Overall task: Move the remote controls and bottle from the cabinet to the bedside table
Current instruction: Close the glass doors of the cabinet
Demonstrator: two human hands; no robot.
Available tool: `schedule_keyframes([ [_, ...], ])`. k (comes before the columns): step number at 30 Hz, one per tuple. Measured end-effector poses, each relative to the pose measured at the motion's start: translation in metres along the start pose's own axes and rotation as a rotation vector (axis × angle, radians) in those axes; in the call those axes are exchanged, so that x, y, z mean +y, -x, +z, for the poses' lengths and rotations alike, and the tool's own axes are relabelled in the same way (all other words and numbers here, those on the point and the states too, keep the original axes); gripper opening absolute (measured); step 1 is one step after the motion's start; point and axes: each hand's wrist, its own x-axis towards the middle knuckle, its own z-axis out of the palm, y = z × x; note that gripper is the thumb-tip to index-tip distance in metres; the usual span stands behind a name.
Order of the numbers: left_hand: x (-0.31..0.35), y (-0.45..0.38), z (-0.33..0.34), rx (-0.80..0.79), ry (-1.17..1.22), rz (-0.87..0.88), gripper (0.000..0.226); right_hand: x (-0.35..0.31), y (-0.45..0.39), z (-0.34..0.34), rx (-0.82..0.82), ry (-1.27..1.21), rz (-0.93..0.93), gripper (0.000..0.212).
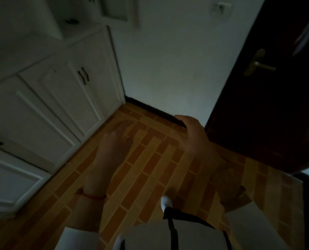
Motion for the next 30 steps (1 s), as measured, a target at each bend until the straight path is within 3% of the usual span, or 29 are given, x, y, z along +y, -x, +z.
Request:
schedule_keyframes([
  [13, -0.054, -0.160, 0.001, 0.182, -0.070, -0.255, 0.043, -0.007, -0.243, 0.031, -0.212, -0.009, -0.221, 0.050],
  [22, -0.140, -0.297, 0.001, 0.198, -0.098, -0.264, 0.046, -0.009, -0.398, 0.096, -0.219, -0.059, -0.268, 0.047],
  [30, -0.205, -0.451, -0.038, 0.227, -0.102, -0.186, 0.045, -0.044, -0.560, 0.131, -0.156, -0.064, -0.304, 0.049],
])
